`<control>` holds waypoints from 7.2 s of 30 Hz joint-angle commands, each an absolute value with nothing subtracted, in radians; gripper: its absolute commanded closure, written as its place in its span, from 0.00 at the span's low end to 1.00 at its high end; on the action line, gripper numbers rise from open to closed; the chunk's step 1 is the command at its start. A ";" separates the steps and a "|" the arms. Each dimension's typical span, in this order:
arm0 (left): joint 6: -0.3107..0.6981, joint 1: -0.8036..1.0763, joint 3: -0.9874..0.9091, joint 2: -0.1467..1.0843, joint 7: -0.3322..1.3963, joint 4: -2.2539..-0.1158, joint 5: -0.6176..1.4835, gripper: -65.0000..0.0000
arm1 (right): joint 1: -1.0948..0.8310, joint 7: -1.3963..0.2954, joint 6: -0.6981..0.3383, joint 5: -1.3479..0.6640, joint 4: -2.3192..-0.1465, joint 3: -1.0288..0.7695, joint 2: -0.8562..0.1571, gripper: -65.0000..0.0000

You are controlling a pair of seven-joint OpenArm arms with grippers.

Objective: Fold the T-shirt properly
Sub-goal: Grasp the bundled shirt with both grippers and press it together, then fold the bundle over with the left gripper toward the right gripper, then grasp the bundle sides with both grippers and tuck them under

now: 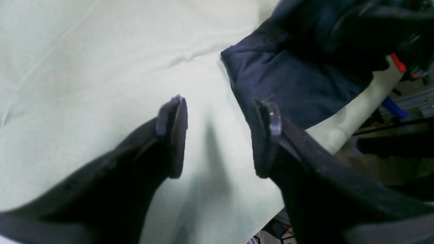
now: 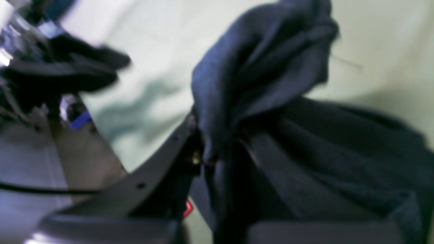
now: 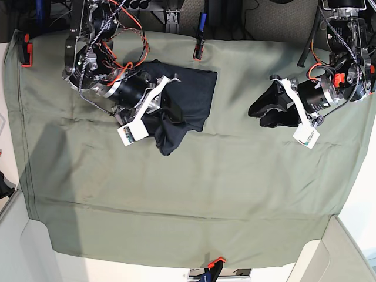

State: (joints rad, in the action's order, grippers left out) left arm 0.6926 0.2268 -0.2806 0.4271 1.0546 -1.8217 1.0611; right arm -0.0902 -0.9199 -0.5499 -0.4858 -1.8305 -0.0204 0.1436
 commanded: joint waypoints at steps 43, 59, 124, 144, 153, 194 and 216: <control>0.698 0.265 -0.010 0.451 1.155 -2.009 1.204 0.98 | 0.126 -0.805 -0.436 -0.187 -1.846 -0.017 0.065 1.00; 0.698 0.230 0.316 0.278 0.913 -1.827 0.760 0.98 | 0.170 -0.668 -0.434 -0.251 -1.525 -0.141 -0.038 1.00; 0.698 -0.023 0.314 0.532 0.865 -1.721 0.583 0.98 | 0.072 -0.759 -0.535 -0.412 -1.467 0.043 -0.135 1.00; 0.698 -0.300 0.314 0.480 0.828 -1.439 0.579 0.98 | 0.069 -0.760 -0.535 -0.460 -1.467 0.044 -0.110 1.00; 0.698 -0.266 0.314 0.518 1.171 -1.448 0.980 0.98 | 0.068 -0.811 -0.540 -0.481 -1.467 0.048 -0.035 1.00; 0.698 -0.175 0.314 0.625 1.057 -1.552 0.922 0.98 | 0.014 -0.828 -0.538 -0.432 -1.578 0.170 0.044 1.00; 0.698 -0.077 0.128 0.816 1.140 -1.750 1.060 0.98 | 0.086 -0.816 -0.538 -0.600 -1.603 -0.057 -0.067 1.00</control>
State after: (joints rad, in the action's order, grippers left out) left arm 0.6907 -0.0673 0.1322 0.8009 1.1450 -1.7435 1.0504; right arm 0.0654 -0.8352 -0.5285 -0.5827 -1.5845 -0.0551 -0.0662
